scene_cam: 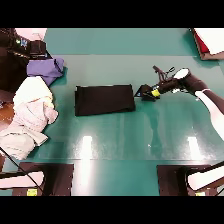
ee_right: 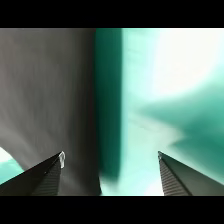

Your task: Fold the shirts.

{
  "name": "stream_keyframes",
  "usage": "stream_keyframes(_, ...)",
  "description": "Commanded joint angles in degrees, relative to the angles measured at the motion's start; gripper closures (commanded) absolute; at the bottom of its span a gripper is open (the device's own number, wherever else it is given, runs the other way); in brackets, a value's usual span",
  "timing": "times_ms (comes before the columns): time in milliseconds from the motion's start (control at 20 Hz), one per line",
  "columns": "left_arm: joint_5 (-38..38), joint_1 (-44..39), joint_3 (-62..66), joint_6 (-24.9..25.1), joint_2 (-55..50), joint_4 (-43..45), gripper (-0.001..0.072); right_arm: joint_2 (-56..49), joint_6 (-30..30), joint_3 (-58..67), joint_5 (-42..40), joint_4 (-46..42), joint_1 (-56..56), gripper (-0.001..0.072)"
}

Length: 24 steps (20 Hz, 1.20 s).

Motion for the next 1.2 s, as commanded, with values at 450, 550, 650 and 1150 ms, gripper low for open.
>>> stream_keyframes(450,-2.1,0.0,0.0,0.1,0.0,0.0,0.0682,-13.5,-4.0,14.1,1.7,10.9,11.9,0.0695)
stream_keyframes(550,-2.3,0.0,0.0,0.0,0.0,-0.1,0.0682,-10.1,-4.0,11.6,-0.6,10.8,10.1,0.0696)
stream_keyframes(650,-3.0,0.0,0.0,0.0,0.0,-0.9,0.0682,-3.6,-4.0,6.1,-5.4,9.1,6.4,0.0697)
stream_keyframes(1150,-2.9,0.0,0.0,-0.3,0.0,-4.2,0.0682,39.4,-3.5,-29.7,-18.9,-1.2,-43.8,0.0697)
